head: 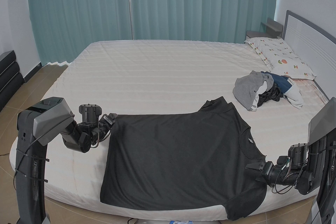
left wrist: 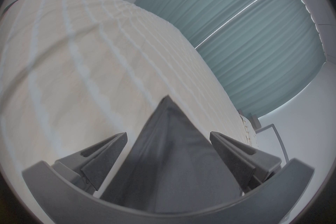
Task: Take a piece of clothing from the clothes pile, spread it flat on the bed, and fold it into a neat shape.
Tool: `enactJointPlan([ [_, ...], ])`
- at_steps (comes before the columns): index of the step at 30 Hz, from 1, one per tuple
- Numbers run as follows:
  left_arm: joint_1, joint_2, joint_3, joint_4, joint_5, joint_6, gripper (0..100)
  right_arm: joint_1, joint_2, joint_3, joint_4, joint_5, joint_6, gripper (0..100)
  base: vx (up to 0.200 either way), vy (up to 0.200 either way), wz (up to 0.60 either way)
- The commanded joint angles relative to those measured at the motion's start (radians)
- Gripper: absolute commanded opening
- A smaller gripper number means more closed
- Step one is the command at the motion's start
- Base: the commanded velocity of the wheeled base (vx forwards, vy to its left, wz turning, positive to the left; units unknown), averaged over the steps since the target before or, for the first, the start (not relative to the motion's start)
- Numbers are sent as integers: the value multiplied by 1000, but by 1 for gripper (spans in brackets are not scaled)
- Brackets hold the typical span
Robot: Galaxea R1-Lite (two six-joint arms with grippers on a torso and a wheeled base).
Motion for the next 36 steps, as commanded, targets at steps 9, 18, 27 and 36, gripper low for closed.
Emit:
enactJointPlan([
  [9, -99, -388, 614, -172, -65, -53, 100, 7, 3, 4, -10, 0, -6, 100, 0, 0, 0],
  [18, -96, -356, 783, -343, -187, -61, 100, 9, 5, 1, -10, -2, -6, 100, -156, 0, 0],
  [27, -89, -316, 790, -362, -190, -54, 100, 9, 8, 3, -10, -2, -14, 100, -111, 0, 0],
  [36, -67, -301, 829, -362, -193, 50, 100, 9, 8, 4, -10, -2, -14, 100, 0, 0, 0],
])
